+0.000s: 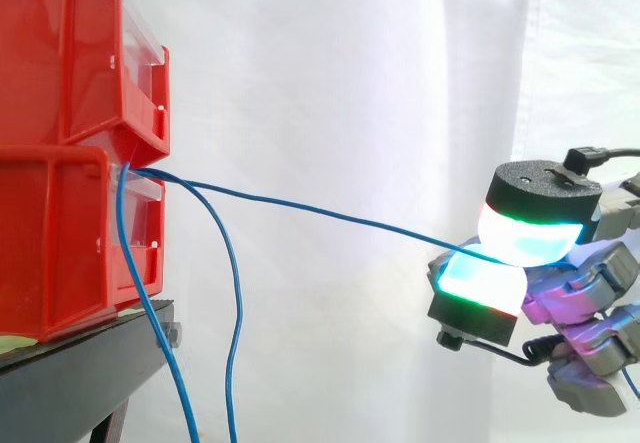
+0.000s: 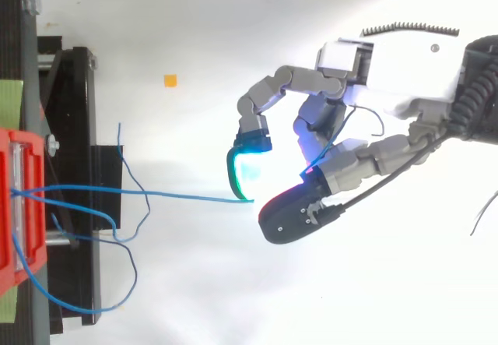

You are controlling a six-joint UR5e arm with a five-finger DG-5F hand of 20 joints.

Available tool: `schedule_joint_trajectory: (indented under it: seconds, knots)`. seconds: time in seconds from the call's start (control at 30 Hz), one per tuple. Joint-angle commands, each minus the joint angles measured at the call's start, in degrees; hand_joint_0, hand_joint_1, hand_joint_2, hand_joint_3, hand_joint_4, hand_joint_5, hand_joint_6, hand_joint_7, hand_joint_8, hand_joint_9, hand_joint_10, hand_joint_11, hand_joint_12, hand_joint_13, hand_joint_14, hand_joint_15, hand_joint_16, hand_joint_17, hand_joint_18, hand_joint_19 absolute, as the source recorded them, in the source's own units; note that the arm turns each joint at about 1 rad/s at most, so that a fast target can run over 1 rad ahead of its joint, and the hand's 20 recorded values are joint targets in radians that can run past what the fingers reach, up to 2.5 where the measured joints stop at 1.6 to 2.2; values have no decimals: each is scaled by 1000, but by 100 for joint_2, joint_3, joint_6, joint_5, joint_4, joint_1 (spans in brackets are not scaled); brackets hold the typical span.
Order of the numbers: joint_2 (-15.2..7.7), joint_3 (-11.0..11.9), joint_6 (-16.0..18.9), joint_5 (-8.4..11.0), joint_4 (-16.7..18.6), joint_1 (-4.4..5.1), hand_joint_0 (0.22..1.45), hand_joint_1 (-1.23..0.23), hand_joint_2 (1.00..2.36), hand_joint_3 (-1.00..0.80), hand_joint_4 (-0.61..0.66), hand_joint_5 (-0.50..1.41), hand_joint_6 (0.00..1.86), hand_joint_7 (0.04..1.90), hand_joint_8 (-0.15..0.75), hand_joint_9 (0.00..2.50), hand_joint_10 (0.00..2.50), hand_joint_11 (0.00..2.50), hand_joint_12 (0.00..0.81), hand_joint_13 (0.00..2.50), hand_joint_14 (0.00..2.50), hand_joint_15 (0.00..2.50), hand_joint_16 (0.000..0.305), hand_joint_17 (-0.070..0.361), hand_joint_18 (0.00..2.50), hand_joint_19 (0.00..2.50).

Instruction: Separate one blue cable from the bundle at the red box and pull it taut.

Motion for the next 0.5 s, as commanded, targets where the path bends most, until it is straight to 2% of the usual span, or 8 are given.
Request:
schedule_joint_trajectory:
  seconds: [0.0, 0.47]
  knots:
    - [-3, 0, -55, -19, 146, 15, 748, -815, 1018, -67, -116, -142, 957, 1339, 338, 1152, 1119, 1733, 394, 1485, 137, 1702, 59, 133, 1055, 962]
    - [6, 0, -81, 7, 146, 15, 745, -813, 1019, -62, -112, -142, 956, 1340, 341, 1146, 1123, 1735, 402, 1488, 132, 1709, 59, 134, 1062, 959]
